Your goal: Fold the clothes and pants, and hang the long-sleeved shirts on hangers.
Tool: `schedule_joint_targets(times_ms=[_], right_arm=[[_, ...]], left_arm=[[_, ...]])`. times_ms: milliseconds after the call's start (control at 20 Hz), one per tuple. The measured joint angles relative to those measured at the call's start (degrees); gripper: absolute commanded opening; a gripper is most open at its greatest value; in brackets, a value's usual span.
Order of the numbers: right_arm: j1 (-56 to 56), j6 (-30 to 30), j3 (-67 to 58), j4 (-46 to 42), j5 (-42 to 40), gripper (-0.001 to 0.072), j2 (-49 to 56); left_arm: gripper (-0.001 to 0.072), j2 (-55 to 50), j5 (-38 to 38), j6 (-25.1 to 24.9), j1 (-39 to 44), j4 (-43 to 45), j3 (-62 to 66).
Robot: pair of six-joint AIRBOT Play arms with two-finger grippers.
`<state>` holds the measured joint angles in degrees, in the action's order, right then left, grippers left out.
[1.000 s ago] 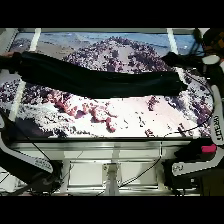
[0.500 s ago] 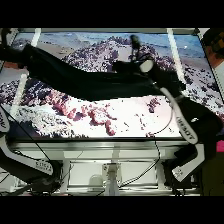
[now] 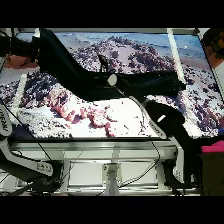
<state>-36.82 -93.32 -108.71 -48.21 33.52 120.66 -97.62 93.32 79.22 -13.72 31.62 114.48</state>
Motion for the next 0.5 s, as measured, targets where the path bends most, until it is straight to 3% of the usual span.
schedule_joint_targets(times_ms=[200, 500], right_arm=[[-1.90, -8.09, -5.75, 0.48, 3.30, 0.0044, 5.79], [-3.41, -11.96, -7.65, 1.64, 5.31, 0.0046, 8.52]], left_arm=[[0.0024, 0.22, 0.09, 0.26, 0.90, -3.87, -0.11], [0.0024, -0.85, -1.84, 0.33, 4.48, -5.09, -0.17]])
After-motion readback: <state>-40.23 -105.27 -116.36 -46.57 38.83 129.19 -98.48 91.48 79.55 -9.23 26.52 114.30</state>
